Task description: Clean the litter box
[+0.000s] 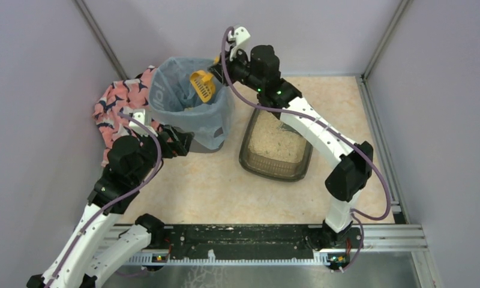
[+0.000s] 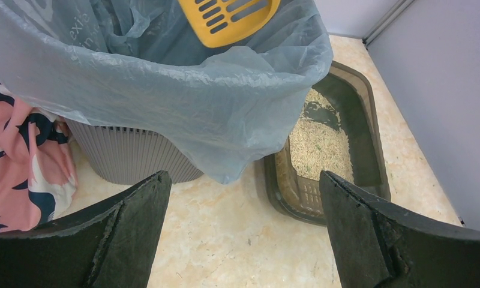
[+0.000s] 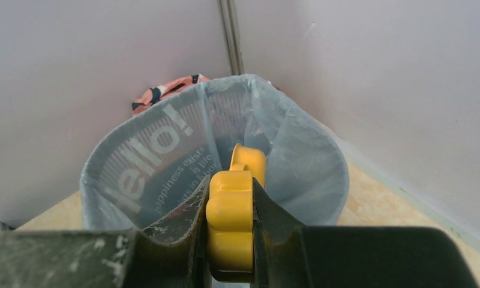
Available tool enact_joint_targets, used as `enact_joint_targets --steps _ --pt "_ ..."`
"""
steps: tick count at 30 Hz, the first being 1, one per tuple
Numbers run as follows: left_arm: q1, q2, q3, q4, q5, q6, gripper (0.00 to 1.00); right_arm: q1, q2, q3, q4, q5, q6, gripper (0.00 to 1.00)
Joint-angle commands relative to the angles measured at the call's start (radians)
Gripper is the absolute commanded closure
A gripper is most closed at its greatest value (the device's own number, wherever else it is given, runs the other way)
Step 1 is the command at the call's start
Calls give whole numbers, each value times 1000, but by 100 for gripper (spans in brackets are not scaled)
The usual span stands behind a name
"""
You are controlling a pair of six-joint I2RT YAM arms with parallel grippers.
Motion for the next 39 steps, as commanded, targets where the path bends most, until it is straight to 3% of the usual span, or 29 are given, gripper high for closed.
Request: enact_joint_targets --steps 1,5,9,14,17,20,24,28,39 --pt "5 -6 -9 30 1 0 1 -36 -123 -13 152 -53 37 100" --pt "4 0 -20 41 13 -1 1 -114 -172 -72 304 -222 235 100" --pt "4 2 -33 49 20 -1 1 -195 -263 -179 467 -269 367 100" --pt "5 7 -40 60 66 13 1 -397 -380 -364 645 -314 576 100" --pt "4 12 -39 66 71 4 1 -521 -475 -504 588 -269 547 100" --pt "4 21 -34 77 83 17 1 -593 -566 -606 415 -190 456 100" --pt "4 57 -24 107 175 31 1 -610 -649 -670 98 -35 310 100" --pt "5 94 -25 144 240 35 1 -610 -680 -713 -89 -19 239 100" --pt "4 126 -38 188 295 18 1 -612 -663 -865 -240 104 197 100"
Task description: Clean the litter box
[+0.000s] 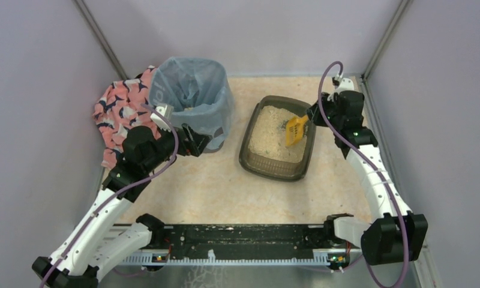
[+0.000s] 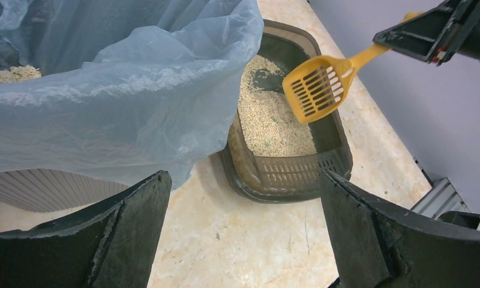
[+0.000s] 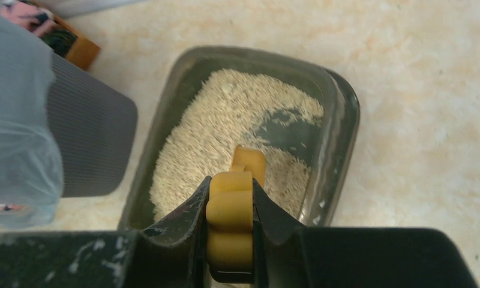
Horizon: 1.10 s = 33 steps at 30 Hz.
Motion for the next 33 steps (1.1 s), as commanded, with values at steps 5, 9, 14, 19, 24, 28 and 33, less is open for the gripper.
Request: enact_joint_targets --steps 5,9,14,19,24,28,33 --pt "3 -9 -16 40 22 6 1 -9 -8 -85 -2 76 -2 100" --pt "5 -7 -18 40 25 3 1 -9 33 -95 2 26 1 100" --pt "5 -16 -23 35 10 3 1 -9 67 -165 49 -85 25 100" --pt "5 -25 -8 8 -58 33 1 -9 79 -293 169 -237 117 100" --pt "4 -9 13 5 -48 32 1 -8 94 -391 294 -337 200 100" --pt "5 4 10 19 -29 20 1 -8 118 -439 410 -411 274 100" --pt "5 9 13 25 -19 13 1 -8 204 -495 609 -494 402 100"
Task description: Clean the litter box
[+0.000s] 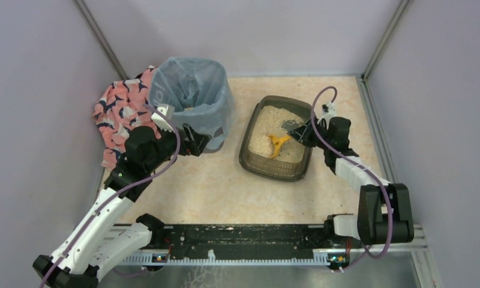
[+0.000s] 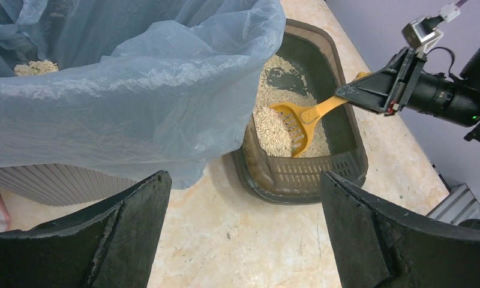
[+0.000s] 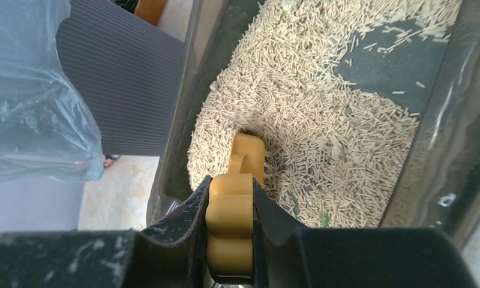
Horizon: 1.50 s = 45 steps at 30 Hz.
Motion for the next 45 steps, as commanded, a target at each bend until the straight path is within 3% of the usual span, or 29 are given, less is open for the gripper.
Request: enact_joint_targets --steps 1,7,17,28,38,45 --pt "4 0 30 21 17 -2 1 22 110 -70 124 -184 150 100" --pt "4 -6 37 1 3 3 1 19 182 -81 265 -205 241 100" --pt "4 -5 25 2 -4 12 1 -114 74 -18 148 -210 208 100" --pt "5 24 9 37 12 12 1 -223 15 9 170 -251 229 100" --pt "5 19 1 27 3 15 1 -228 50 44 289 -234 276 100" --pt "5 18 -3 28 4 14 1 -248 123 -26 428 -246 330 100"
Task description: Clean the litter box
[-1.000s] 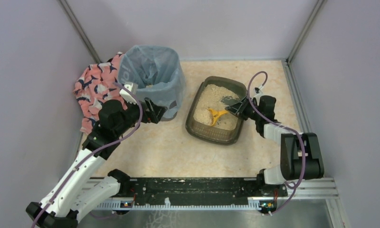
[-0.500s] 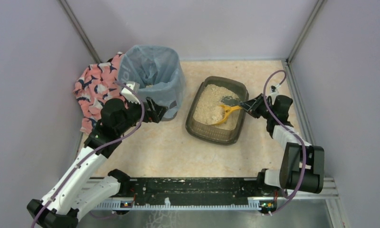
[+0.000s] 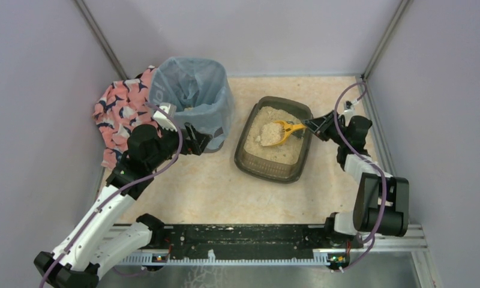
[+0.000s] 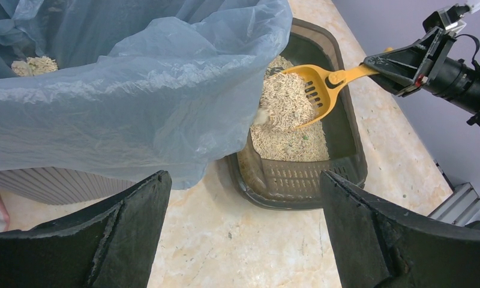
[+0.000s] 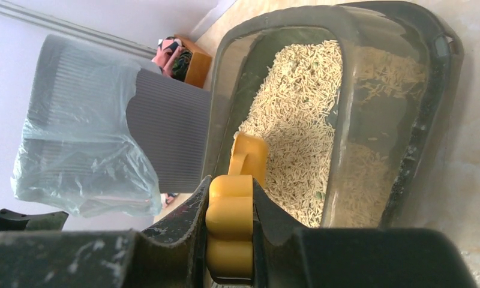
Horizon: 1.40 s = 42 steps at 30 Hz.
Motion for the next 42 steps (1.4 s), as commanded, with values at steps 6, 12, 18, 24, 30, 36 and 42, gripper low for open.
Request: enact_joint_targets --steps 6,12,18,24,30,36,42 --pt "4 -13 -3 20 6 16 1 -19 25 -24 88 33 -43 100" --pt "4 -5 -8 34 13 11 1 -5 -162 77 -248 210 -298 100" --pt "4 27 -8 70 47 -5 1 101 -296 189 -468 357 -482 100" --pt "3 35 0 73 57 -8 1 135 -251 196 -475 336 -512 100" --pt "3 18 -6 61 46 -7 1 209 -218 231 -527 406 -578 100" --pt "3 29 -7 74 52 -7 1 294 -221 261 -582 487 -642 100" --pt "4 39 -7 79 59 -4 1 326 -260 304 -619 560 -667 100"
